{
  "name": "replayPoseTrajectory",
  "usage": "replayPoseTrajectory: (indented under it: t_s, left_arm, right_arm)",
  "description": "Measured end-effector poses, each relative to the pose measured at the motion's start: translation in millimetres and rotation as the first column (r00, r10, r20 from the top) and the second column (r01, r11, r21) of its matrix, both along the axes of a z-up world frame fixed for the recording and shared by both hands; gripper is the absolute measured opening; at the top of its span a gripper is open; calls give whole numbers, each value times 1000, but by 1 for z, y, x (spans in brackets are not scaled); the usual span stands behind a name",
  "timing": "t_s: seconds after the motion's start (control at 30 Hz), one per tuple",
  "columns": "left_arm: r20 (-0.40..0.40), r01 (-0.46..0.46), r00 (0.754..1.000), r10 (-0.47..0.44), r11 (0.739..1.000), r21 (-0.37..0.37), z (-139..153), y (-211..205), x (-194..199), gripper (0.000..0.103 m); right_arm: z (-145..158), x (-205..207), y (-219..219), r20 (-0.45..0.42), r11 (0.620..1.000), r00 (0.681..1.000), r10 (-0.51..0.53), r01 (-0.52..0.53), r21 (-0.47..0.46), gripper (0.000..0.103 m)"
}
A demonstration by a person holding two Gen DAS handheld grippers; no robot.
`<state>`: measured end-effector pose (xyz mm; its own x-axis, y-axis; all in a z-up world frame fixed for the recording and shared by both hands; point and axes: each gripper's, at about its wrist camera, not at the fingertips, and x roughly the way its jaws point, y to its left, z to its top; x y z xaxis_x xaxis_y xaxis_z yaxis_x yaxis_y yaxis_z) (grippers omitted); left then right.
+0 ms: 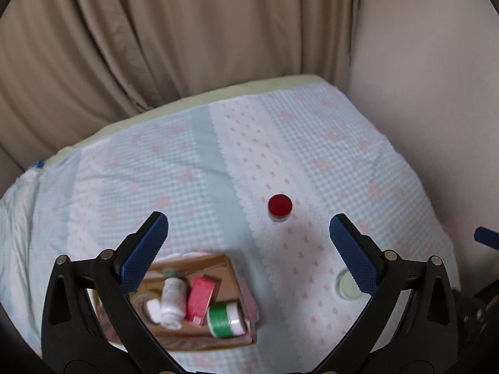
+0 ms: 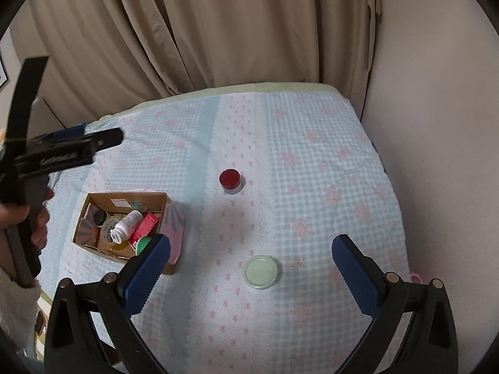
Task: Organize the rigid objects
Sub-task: 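Lift both tools out of the box toward the remaining jars, then grasp the red-lidded jar with left tool while right tool grasps the pale green jar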
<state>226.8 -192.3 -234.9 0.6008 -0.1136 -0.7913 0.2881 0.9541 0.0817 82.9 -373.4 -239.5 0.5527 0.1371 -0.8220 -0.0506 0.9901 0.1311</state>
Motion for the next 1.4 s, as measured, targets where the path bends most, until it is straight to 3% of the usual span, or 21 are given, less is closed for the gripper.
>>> replayPoseTrajectory:
  t_s: [0.2, 0.37, 0.53, 0.67, 0.77, 0.83, 1.03, 1.13, 1.4]
  left_arm:
    - [-69, 73, 995, -73, 997, 0, -62, -33, 48, 103]
    - [-161, 112, 981, -105, 993, 33, -133, -56, 86, 103]
    - [-251, 137, 961, -114, 987, 79, -197, -72, 116, 101]
    - [-286, 139, 953, -102, 984, 114, -230, -77, 132, 98]
    - [-300, 153, 947, -110, 981, 123, -247, -81, 140, 95]
    - [-310, 169, 943, -118, 975, 144, -260, -84, 146, 86]
    - [-361, 150, 927, -97, 981, 121, -280, -84, 157, 70]
    - [-388, 155, 915, -111, 984, 85, -285, -85, 160, 52]
    - [-387, 154, 916, -110, 984, 86, -288, -88, 159, 51]
  right_arm:
    - [-60, 13, -6, -63, 998, 997, -48, 51, 40, 103]
    - [-117, 20, -10, -145, 989, 983, -113, 125, 75, 103]
    - [-168, 32, 2, -211, 994, 973, -95, 103, 27, 103]
    - [-201, 42, 8, -239, 995, 967, -88, 96, 21, 103]
    - [-223, 46, 19, -241, 999, 969, -49, 42, -33, 99]
    - [-234, 49, 25, -249, 997, 968, -23, 6, -71, 94]
    - [-257, 54, 23, -291, 998, 956, -14, -3, -58, 84]
    - [-264, 53, 21, -317, 998, 948, -8, -10, -55, 73]
    - [-265, 54, 15, -328, 999, 944, -27, 12, -47, 69]
